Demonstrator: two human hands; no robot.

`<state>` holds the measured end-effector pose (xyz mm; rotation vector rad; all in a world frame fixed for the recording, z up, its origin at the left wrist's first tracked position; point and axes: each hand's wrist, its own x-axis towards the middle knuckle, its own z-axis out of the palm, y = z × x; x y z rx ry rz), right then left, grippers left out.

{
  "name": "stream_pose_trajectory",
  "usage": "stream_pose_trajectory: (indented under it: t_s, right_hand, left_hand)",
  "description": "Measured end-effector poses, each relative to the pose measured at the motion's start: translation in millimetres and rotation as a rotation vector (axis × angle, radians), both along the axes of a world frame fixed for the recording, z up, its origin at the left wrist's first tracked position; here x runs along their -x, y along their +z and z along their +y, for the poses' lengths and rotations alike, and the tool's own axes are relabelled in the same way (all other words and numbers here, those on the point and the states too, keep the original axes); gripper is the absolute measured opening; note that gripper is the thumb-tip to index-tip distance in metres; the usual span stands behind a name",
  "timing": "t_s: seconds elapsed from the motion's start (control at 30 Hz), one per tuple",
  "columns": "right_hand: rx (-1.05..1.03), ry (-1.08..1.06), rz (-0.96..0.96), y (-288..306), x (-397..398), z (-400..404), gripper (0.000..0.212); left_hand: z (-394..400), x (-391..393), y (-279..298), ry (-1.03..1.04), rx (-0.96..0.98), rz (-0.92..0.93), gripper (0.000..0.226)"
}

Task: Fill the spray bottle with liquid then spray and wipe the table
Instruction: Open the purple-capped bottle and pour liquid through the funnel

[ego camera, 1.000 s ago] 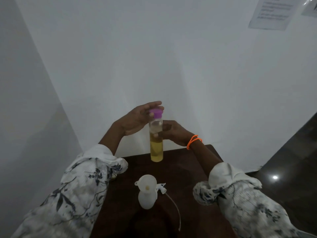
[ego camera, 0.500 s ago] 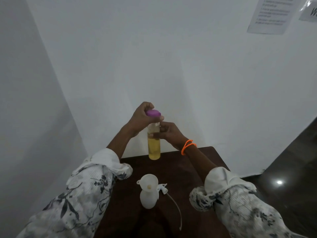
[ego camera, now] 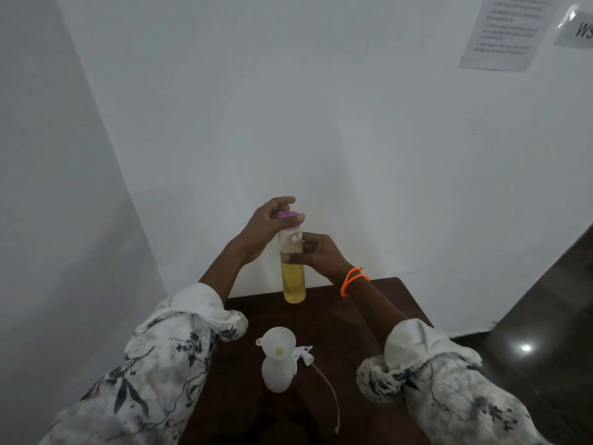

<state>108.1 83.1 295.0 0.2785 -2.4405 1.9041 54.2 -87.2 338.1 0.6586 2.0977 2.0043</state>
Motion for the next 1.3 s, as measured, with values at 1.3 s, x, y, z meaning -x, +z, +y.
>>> stream_pose_trajectory:
  t_s: [1.3]
  right_hand:
    - [-0.091,-0.084,0.032,-14,5,-8,0.047]
  left_hand:
    - [-17,2,-13,-0.049,-0.052,-0.041,0.056]
